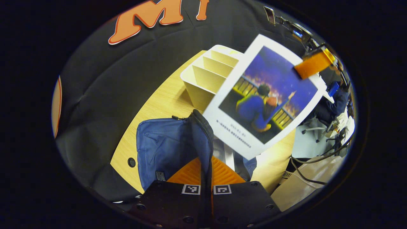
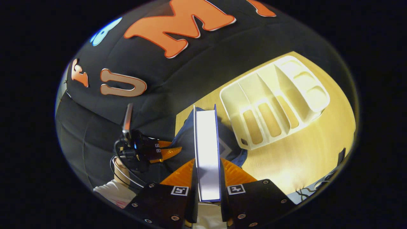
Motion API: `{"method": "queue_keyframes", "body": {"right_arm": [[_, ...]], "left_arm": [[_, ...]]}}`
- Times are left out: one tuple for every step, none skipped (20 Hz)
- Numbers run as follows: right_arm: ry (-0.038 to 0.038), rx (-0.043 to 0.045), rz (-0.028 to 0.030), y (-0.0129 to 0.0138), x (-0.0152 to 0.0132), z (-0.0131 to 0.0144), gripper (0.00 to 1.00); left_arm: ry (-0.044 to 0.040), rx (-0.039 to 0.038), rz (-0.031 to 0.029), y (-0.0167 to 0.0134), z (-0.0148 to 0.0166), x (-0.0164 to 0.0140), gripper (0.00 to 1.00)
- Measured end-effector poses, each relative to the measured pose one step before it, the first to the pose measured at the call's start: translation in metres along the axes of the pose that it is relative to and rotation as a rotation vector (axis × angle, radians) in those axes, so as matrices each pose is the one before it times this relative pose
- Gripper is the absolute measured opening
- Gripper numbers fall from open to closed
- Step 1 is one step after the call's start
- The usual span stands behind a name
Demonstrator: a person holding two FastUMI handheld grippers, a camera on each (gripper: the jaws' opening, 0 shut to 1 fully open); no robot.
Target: Open the schoolbag, grab two books from the bookshelf and put them into the schoolbag.
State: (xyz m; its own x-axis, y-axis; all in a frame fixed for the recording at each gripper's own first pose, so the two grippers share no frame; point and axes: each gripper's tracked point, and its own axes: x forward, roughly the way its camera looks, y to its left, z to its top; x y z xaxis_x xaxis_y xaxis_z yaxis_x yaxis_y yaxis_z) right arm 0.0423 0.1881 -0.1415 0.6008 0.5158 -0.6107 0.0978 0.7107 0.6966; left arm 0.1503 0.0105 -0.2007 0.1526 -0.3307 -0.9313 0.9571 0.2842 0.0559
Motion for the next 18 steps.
{"method": "queue_keyframes", "body": {"right_arm": [[0.00456, 0.0305, 0.00374, -0.00599, 0.00726, -0.00881, 0.29], [0.00414, 0.02872, 0.00609, -0.0061, 0.00434, -0.00782, 0.29], [0.00187, 0.03526, 0.00767, -0.00684, 0.00866, -0.00725, 0.29], [0.00112, 0.03869, 0.01278, -0.00529, 0.01114, -0.00391, 0.29], [0.00974, 0.0449, 0.01391, -0.00487, 0.00931, -0.00571, 0.29], [0.00855, 0.03988, 0.01331, -0.00538, 0.00728, -0.00527, 0.29], [0.00716, 0.01916, 0.00613, -0.00461, 0.00941, -0.00435, 0.29], [0.00404, 0.00924, -0.00133, -0.00173, 0.00775, -0.00418, 0.29], [-0.00179, 0.00362, 0.0023, -0.00021, 0.009, -0.002, 0.29], [-0.00782, 0.00538, 0.02001, 0.0039, 0.00889, -0.00075, 0.29], [0.00592, -0.0021, 0.02021, 0.00381, 0.0097, -0.00394, 0.29], [0.00723, -0.00008, 0.01197, 0.0031, 0.00662, -0.0043, 0.29], [0.00819, 0.00477, 0.01764, 0.00438, 0.00885, -0.00442, 0.29], [0.00405, 0.01501, 0.0169, 0.00554, 0.00836, -0.0028, 0.29], [-0.00618, 0.01439, 0.01157, 0.00395, 0.01093, 0.00034, 0.29], [-0.003, 0.00777, 0.00922, 0.00368, 0.00909, 0.00096, 0.29], [-0.01402, 0.00464, 0.00623, 0.00148, 0.00685, 0.002, 0.29], [-0.01057, 0.00621, 0.00704, 0.0016, 0.00569, -0.0012, 0.29]], "left_arm": [[0.00164, 0.00707, 0.00291, -0.00057, 0.00006, -0.00191, 0.01], [0.00138, 0.0065, 0.00209, -0.0008, 0.00055, -0.0003, 0.01], [0.0014, 0.0038, 0.00133, 0.00005, 0.00056, -0.00065, 0.01], [0.00154, 0.00272, 0.00121, -0.00034, 0.00106, -0.0003, 0.01], [0.00312, 0.00397, 0.00084, -0.00127, 0.00042, -0.00032, 0.01], [0.00245, 0.00943, 0.00213, -0.00086, 0.00144, -0.00131, 0.01], [0.00168, 0.01004, 0.00605, -0.00039, 0.0013, -0.00198, 0.01], [0.00204, 0.00859, 0.0037, -0.00064, 0.00091, -0.00079, 0.01], [-0.00028, 0.00372, 0.00108, -0.00104, 0.0013, -0.00037, 0.01], [0.00104, 0.00138, 0.0011, -0.00073, 0.002, 0.00061, 0.01], [-0.00142, -0.00032, -0.00214, -0.0009, 0.00076, -0.00037, 0.01], [0.00163, -0.00122, -0.00297, -0.00179, 0.00034, 0.00096, 0.01], [-0.00016, 0.0014, -0.00005, -0.00242, -0.00049, -0.00053, 0.01], [0.00074, 0.00357, 0.0007, -0.00147, 0.00114, 0.00066, 0.01], [0.00102, 0.00253, -0.00011, -0.00165, 0.00029, -0.00114, 0.01], [-0.00093, 0.00406, 0.00274, 0.0003, 0.00095, -0.0015, 0.01], [-0.00167, 0.00864, 0.00549, 0.00014, 0.00048, -0.00203, 0.01], [-0.00318, 0.00968, 0.00606, 0.0008, 0.00117, -0.00166, 0.01]]}}
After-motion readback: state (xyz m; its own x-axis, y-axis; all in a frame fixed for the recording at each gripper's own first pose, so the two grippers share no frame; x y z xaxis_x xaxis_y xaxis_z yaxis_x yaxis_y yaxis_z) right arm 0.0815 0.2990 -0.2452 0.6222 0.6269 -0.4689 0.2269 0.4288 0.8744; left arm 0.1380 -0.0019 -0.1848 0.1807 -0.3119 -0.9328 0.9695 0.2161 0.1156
